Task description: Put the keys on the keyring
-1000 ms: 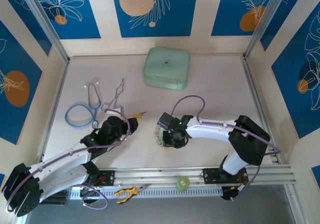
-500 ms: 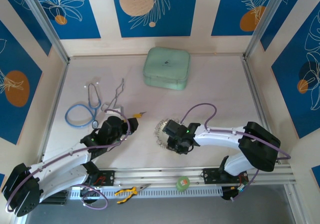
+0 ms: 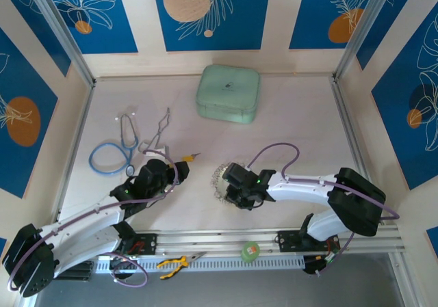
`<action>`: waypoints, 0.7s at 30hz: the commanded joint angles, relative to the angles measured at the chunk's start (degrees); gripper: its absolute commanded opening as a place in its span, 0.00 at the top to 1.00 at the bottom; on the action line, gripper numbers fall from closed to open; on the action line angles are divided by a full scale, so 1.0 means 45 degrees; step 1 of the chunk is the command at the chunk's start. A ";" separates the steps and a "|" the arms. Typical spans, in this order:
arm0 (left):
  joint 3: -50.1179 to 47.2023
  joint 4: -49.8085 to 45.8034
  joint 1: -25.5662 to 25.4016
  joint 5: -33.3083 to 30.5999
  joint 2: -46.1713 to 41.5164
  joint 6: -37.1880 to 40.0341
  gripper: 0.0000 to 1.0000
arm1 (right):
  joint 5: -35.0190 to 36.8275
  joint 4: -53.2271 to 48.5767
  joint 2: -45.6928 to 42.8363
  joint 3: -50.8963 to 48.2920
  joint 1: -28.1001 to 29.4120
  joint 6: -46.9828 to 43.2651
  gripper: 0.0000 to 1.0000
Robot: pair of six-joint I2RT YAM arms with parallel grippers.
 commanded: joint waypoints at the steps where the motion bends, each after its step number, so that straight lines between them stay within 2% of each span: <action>1: -0.0031 -0.0030 0.0024 -0.0214 -0.0186 0.0179 0.39 | -0.0120 0.0280 0.0206 -0.0198 -0.0028 0.0387 0.81; 11: -0.0057 -0.0029 0.0017 -0.0265 -0.0236 0.0176 0.39 | 0.0247 -0.0633 0.0172 -0.0039 0.0143 0.0859 0.78; 21: -0.0077 -0.0030 0.0016 -0.0286 -0.0268 0.0156 0.39 | 0.0054 -0.0001 0.0517 -0.0077 0.0225 0.1311 0.77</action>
